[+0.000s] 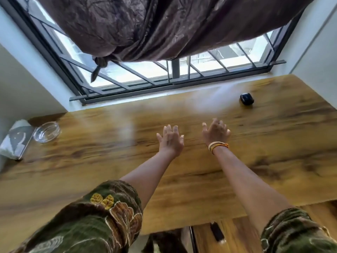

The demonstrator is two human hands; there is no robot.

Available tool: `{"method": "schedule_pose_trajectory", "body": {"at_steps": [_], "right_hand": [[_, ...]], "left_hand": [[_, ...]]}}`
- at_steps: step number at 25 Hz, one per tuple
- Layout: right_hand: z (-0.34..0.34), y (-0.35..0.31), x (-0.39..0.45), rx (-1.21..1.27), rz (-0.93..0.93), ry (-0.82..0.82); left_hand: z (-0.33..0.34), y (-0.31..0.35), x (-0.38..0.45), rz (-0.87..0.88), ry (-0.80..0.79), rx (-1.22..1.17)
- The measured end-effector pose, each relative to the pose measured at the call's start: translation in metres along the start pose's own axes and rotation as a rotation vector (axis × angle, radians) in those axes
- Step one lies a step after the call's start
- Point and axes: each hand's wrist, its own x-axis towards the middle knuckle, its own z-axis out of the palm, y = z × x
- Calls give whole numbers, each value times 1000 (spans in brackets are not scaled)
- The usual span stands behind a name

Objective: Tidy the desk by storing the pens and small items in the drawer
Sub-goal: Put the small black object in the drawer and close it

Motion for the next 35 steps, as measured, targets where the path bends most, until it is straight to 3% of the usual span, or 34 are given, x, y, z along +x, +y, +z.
{"method": "schedule_pose_trajectory", "body": {"at_steps": [7,10,15,18,20,23,27,31,35], "right_hand": [[6,32,63,-143,-98,58],[3,38,106,-213,-21,99],[-5,33,170,-132,182,-48],[-8,35,192,-232,244,-152],[-6,39,194,-310,211,-117],[0,32,176,-278,108,-49],[7,6,118,-169,12,-87],[4,7,39,-102,-195,-103],[-7,9,-40,-26,-85,-75]], "left_hand": [[25,18,62,93,-1,75],[31,10,68,125,40,106],[36,5,73,133,67,107],[36,4,74,131,85,98],[35,4,72,131,86,99],[34,6,70,136,82,92],[34,6,67,143,58,124],[17,3,51,235,-69,149],[10,-23,-28,179,45,-15]]}}
